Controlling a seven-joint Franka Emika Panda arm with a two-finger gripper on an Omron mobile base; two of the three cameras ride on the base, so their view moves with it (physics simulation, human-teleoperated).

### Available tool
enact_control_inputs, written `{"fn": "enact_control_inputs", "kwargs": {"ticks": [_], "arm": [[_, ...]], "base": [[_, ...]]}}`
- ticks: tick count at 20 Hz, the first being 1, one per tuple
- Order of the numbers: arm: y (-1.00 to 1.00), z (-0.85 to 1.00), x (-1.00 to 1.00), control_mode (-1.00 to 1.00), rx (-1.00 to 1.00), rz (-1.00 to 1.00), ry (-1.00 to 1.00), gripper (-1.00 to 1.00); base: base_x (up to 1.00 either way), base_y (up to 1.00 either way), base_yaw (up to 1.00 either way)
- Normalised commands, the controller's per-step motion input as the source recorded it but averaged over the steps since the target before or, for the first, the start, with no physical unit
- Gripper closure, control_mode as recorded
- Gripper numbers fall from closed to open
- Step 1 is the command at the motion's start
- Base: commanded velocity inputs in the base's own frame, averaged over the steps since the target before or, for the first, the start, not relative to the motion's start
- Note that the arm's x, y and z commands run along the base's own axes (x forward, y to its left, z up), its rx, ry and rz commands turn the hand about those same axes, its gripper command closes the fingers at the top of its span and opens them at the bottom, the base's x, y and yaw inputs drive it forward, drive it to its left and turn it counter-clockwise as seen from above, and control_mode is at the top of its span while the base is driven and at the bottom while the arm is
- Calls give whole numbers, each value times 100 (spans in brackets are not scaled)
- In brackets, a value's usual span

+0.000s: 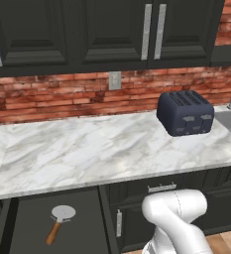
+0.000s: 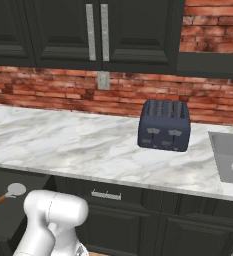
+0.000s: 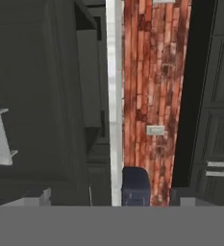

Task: Take the pizza cutter from the drawer on the left and place it on the dining counter for cutting.

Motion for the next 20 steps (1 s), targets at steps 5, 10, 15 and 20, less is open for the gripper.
{"fn": "enact_control_inputs", "kwargs": {"ticks": [5, 10, 15, 20], "arm": [[0, 100, 41, -100, 3, -16, 1, -100], [0, 99, 65, -100, 7, -15, 7, -100], [0, 76, 73, -100, 7, -16, 17, -100], [-4, 53, 73, -100, 8, -12, 18, -100]], "base": [[0, 0, 0], [0, 0, 0], [0, 0, 0], [0, 0, 0]]}}
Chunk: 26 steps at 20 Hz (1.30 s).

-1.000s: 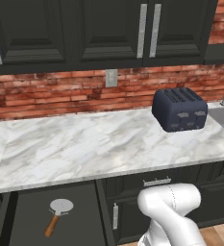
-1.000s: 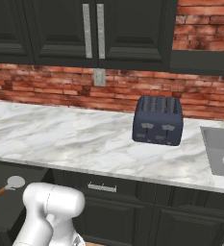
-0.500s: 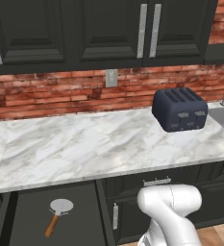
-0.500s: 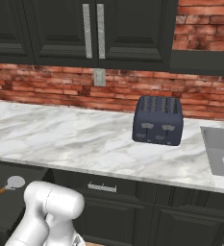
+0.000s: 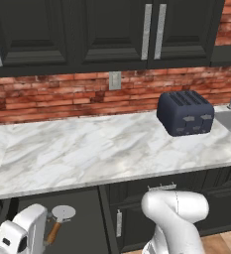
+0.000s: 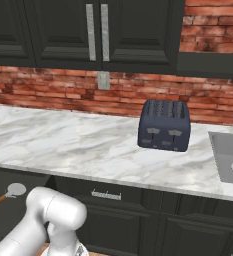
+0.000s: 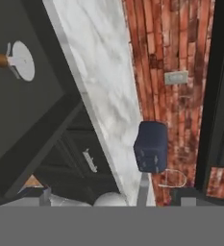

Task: Take the pizza cutter from the drawer on the left and place it on the dining counter for cutting.

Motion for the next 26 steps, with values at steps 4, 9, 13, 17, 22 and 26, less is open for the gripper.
{"fn": "enact_control_inputs", "kwargs": {"ticks": [4, 9, 13, 17, 22, 26], "arm": [[-4, 22, 75, -100, 7, -11, 16, -100], [0, 0, 65, -100, 9, -14, 16, -100], [0, 0, 31, -100, 23, -17, 23, -100], [0, -10, 2, -100, 31, -29, 31, -100], [-1, -31, 22, -100, 21, -38, 19, -100], [-20, -41, 40, -100, 17, -40, 1, -100]], "base": [[0, 0, 0], [0, 0, 0], [0, 0, 0], [0, 0, 0], [0, 0, 0], [0, 0, 0]]}}
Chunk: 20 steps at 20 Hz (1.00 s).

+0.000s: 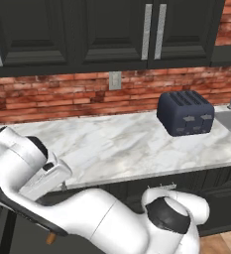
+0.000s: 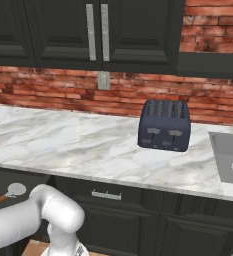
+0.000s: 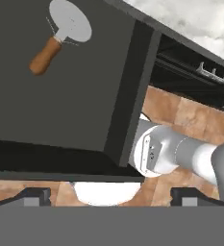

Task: Take the pizza cutter from the drawer on the left and place it on the dining counter for cutting.

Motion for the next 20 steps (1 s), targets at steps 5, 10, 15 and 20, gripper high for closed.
{"fn": "enact_control_inputs", "kwargs": {"ticks": [5, 10, 15, 20], "arm": [[-43, -49, 6, -100, 16, -31, 0, -100], [-20, -54, 0, -100, 16, -38, -1, -100], [0, -18, 0, -100, 4, -28, -5, -100], [0, -15, 0, -100, 0, 5, -13, -100]], "base": [[0, 0, 0], [0, 0, 0], [0, 0, 0], [0, 0, 0]]}}
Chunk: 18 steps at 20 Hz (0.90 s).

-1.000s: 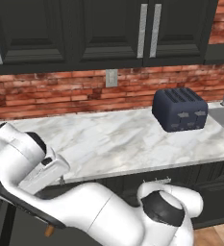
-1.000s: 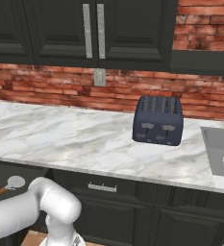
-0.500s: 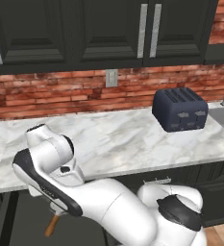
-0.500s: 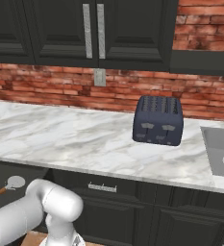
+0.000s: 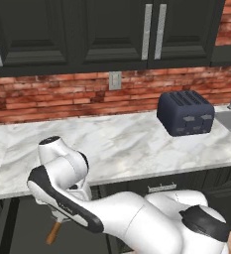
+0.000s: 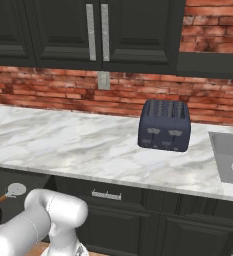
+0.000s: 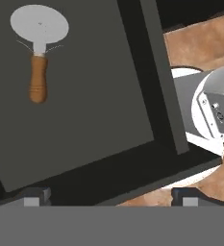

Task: Take the pizza cutter from the drawer on the left and place it on the dining counter for cutting.

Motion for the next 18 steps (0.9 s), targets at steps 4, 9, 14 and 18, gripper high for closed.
{"fn": "enact_control_inputs", "kwargs": {"ticks": [4, 9, 14, 18], "arm": [[0, -33, 8, -100, 0, 20, -18, -100], [0, -19, 30, -100, 4, 19, -5, -100], [20, -16, 27, -100, 3, 8, 0, -100], [18, -21, 6, -100, 9, 3, -3, -100]], "base": [[0, 0, 0], [0, 0, 0], [0, 0, 0], [0, 0, 0]]}}
